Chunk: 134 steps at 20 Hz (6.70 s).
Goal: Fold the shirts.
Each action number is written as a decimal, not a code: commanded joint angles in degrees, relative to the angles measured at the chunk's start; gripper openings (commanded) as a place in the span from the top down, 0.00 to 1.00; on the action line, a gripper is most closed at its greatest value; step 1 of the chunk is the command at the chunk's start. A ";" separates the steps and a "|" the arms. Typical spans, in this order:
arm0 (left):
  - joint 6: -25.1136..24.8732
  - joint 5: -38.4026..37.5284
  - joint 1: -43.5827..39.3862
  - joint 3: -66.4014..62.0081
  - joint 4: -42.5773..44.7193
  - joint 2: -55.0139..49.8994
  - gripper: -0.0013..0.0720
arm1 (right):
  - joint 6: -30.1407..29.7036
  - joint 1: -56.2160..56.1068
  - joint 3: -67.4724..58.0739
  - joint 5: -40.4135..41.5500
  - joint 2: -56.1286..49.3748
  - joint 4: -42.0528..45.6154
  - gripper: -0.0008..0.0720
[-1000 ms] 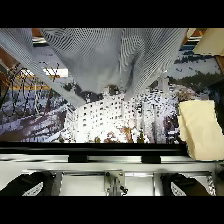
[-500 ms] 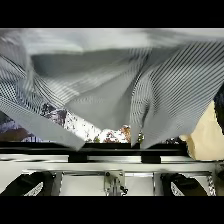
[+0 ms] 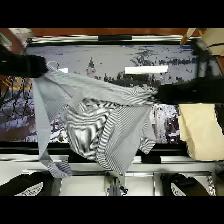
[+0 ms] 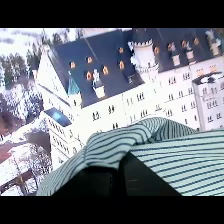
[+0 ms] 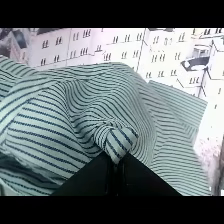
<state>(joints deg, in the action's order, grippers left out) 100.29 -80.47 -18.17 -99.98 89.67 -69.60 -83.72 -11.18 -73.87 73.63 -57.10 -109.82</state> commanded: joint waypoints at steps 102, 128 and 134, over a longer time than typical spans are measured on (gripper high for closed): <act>-0.61 19.74 9.20 16.46 -18.64 -13.51 0.92 | -22.82 -0.50 2.64 -1.33 -30.67 -13.73 0.23; -24.96 17.73 -5.73 25.40 10.71 -5.42 0.00 | -21.94 4.70 2.51 -1.46 -19.17 2.40 0.23; -18.34 31.36 -8.33 30.23 11.34 -11.74 0.01 | -21.79 4.81 2.51 -1.84 -19.17 2.36 0.23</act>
<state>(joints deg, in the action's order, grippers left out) 80.18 -54.81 -25.43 -71.85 100.38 -78.74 -105.71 -6.74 -71.33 71.96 -76.38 -107.42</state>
